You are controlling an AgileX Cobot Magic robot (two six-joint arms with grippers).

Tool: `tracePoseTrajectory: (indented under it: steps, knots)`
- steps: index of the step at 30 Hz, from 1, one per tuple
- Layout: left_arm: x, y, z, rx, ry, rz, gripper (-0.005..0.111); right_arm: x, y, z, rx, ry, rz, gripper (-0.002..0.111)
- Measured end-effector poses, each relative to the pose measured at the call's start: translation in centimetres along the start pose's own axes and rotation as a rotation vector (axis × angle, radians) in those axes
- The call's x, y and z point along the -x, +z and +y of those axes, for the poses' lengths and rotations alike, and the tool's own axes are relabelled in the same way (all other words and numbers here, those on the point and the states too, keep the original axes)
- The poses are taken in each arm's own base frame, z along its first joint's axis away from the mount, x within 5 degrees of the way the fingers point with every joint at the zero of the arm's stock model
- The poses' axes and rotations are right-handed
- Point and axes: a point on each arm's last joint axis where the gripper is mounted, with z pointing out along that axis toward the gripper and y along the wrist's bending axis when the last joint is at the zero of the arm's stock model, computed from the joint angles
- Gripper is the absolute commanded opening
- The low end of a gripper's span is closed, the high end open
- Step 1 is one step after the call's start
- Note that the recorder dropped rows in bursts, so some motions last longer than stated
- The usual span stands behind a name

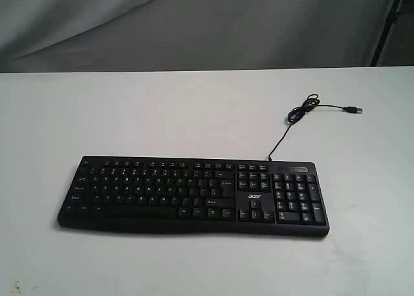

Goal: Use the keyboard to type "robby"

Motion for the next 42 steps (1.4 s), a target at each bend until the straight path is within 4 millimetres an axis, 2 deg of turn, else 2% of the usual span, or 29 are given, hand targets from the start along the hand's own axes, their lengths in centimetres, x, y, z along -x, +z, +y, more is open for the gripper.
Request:
tracePoseTrajectory:
  steps: [20,32,39,42]
  knots:
    - [0.0,0.0,0.0,0.0,0.0,0.0,0.0,0.3,0.0,0.0,-0.001,-0.005,-0.033,0.0]
    - [0.0,0.0,0.0,0.0,0.0,0.0,0.0,5.1,-1.5,0.2,0.017,-0.009,-0.591,0.0]
    - [0.0,0.0,0.0,0.0,0.0,0.0,0.0,6.0,-2.2,0.2,0.021,-0.007,-0.718,0.0]
    - [0.0,0.0,0.0,0.0,0.0,0.0,0.0,6.6,-2.8,0.1,0.063,0.119,-0.803,0.0]
